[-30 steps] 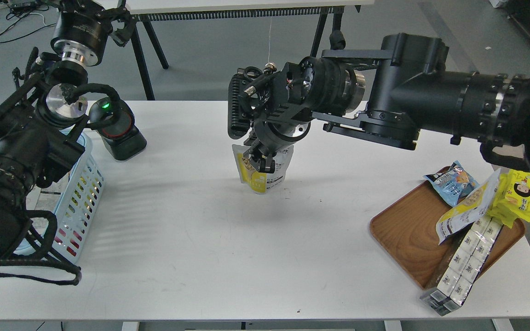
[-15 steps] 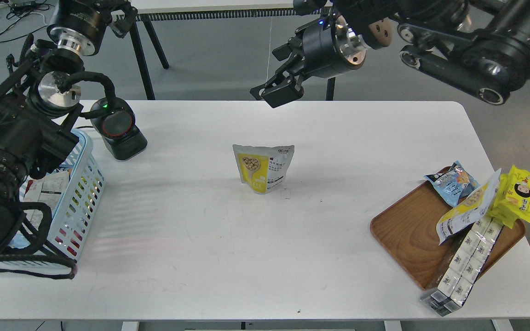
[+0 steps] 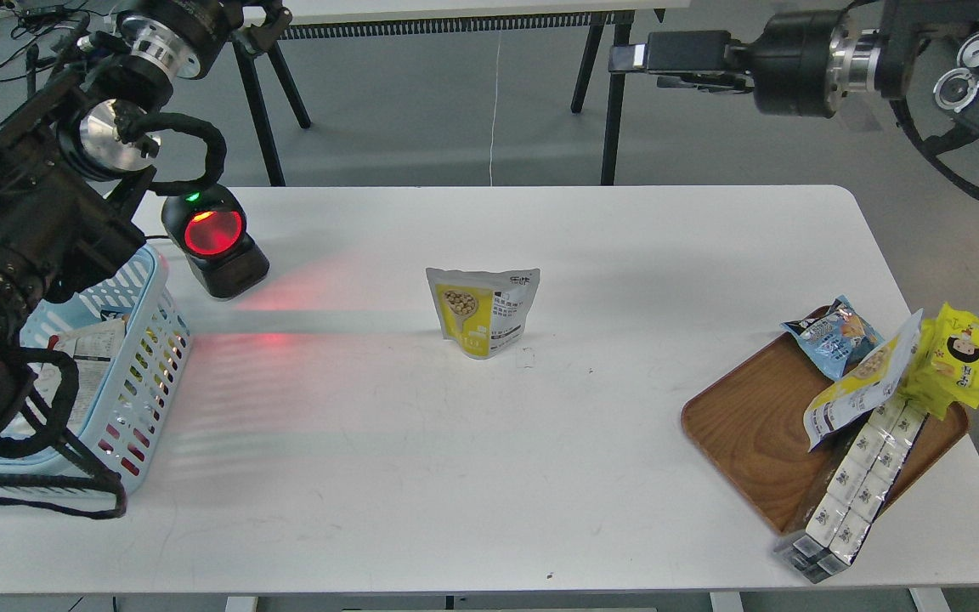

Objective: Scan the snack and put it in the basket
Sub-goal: 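Release the pouch upright and withdraw the right gripper, then reach the left gripper to the standing pouch and grasp it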

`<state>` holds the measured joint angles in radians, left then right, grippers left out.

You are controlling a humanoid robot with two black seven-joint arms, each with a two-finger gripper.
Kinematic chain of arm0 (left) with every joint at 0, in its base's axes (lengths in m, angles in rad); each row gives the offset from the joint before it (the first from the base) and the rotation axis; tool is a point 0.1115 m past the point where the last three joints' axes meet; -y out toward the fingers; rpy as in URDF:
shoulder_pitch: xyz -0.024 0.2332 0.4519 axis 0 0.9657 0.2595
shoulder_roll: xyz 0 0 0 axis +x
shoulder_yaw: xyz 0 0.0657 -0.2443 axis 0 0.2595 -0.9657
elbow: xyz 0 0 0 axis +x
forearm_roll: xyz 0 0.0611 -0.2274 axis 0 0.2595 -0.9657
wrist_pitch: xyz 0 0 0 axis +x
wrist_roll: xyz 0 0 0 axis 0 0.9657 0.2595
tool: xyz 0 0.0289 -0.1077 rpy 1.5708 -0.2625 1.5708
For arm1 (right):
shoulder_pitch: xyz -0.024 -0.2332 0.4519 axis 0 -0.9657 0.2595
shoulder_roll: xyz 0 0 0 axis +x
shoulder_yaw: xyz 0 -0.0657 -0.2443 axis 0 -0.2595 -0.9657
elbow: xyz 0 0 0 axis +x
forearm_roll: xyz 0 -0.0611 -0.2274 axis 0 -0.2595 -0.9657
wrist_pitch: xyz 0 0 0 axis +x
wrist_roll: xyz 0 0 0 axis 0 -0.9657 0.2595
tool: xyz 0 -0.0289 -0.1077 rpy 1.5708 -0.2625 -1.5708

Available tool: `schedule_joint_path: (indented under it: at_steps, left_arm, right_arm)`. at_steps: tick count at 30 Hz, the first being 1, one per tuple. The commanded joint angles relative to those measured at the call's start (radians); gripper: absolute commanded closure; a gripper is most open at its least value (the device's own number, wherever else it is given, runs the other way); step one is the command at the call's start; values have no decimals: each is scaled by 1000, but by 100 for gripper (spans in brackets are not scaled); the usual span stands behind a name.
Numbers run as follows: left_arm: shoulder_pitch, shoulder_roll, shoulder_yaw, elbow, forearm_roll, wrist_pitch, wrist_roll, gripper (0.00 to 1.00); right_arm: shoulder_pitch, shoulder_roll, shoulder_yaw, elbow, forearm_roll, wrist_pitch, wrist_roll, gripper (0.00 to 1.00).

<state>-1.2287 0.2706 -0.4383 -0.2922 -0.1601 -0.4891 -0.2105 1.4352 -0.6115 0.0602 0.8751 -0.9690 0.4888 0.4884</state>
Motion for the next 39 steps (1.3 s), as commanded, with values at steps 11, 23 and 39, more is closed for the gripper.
schedule_joint_path:
  at_steps: [11, 23, 39]
  left_arm:
    - [-103, 68, 33, -235, 617, 0, -3, 0]
    - [-84, 225, 35, -846, 1241, 0, -3, 1]
    - [-83, 174, 200, -987, 2050, 0, -95, 4]
  right_arm:
    - [-111, 2, 66, -155, 798, 0, 0, 1]
    - [-321, 38, 246, -288, 1267, 0, 0, 1]
    - [-665, 173, 708, -272, 1279, 0, -76, 1]
